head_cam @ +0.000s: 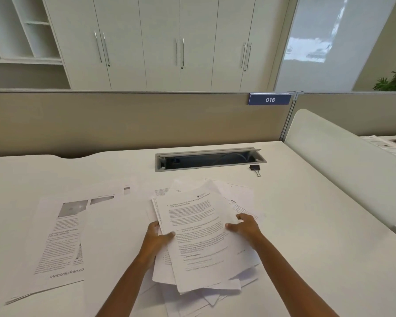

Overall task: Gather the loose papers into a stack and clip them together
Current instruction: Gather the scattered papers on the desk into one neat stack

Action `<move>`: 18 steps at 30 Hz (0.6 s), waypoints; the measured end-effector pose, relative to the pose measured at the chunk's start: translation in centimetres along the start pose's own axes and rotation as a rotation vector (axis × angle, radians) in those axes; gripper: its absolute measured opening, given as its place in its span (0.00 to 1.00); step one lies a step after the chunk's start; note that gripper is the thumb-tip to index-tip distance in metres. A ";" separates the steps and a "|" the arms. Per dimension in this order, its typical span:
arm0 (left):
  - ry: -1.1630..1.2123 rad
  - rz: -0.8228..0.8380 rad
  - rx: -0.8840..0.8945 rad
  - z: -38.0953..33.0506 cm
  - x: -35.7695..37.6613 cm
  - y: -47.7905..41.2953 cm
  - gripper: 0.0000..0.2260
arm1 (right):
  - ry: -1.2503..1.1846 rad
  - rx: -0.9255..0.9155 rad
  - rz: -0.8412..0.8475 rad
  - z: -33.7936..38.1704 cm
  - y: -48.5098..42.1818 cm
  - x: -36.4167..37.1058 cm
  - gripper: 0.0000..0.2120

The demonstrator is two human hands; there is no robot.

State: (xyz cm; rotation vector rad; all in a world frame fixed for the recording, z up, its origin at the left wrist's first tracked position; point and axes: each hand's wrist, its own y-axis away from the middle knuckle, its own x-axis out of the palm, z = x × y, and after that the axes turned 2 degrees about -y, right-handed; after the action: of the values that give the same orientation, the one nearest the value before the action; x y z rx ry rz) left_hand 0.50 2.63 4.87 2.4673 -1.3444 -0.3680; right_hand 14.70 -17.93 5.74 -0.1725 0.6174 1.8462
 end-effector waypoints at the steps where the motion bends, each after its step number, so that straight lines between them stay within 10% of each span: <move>1: 0.004 -0.004 -0.004 0.0 0.2 0.1 0.28 | 0.025 0.000 -0.010 -0.1 0.0 0.3 0.23; 9: -0.030 0.028 0.430 -3.6 -0.1 1.2 0.13 | -0.211 -0.157 -0.035 0.5 0.7 -0.4 0.26; 14: 0.125 0.047 0.484 -7.0 -0.7 1.4 0.11 | -0.576 -0.457 -0.039 4.5 2.1 -1.8 0.07; 18: 0.132 0.082 0.459 -7.2 -0.6 1.1 0.18 | -0.624 -0.548 -0.014 4.9 3.0 -1.4 0.10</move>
State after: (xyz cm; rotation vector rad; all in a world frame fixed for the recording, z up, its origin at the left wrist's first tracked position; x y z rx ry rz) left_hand 1.94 3.56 11.98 2.7188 -1.6109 0.1408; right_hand 13.31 -17.38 11.48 0.0461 -0.3251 1.8831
